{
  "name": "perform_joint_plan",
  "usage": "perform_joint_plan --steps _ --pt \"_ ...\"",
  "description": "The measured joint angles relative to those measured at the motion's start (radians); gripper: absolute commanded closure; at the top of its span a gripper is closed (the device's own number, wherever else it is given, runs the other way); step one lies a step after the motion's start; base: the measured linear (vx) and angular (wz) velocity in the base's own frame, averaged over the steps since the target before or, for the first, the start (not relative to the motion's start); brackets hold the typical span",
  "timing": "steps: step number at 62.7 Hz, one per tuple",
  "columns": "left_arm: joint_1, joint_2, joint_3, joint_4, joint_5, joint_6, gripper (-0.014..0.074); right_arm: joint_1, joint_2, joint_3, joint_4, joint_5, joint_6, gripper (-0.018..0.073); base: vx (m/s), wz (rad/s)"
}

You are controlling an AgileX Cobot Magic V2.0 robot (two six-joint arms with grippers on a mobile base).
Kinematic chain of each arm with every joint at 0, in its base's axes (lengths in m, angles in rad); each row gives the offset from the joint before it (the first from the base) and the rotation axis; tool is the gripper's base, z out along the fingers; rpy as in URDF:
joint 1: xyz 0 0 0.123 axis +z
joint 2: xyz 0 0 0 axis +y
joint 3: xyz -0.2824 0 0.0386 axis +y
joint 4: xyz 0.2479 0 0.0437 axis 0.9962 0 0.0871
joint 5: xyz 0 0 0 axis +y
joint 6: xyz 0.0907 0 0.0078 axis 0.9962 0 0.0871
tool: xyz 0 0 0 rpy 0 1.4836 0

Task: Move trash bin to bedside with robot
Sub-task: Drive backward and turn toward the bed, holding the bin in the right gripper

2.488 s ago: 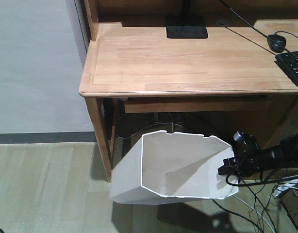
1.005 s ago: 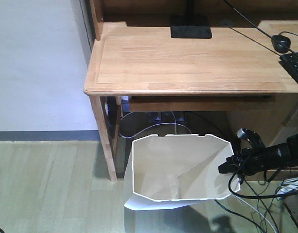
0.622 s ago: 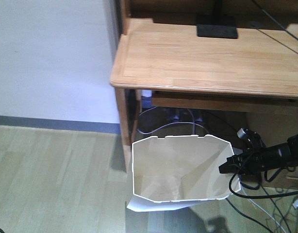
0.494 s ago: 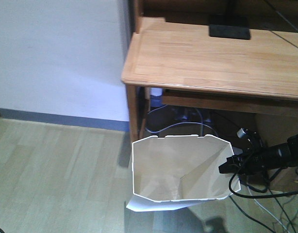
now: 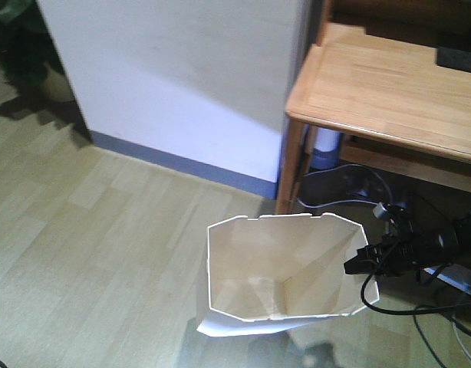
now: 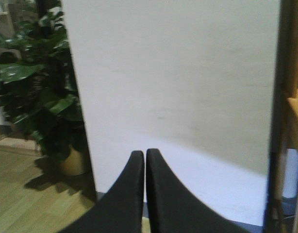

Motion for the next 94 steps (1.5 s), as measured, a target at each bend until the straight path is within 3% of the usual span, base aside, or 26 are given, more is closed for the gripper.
perform_joint_plan --steps 94 --pt "0.0 0.0 0.0 0.0 0.0 0.0 0.0603 -0.001 0.0 0.0 0.0 0.001 0.0 0.0563 0.03 0.48"
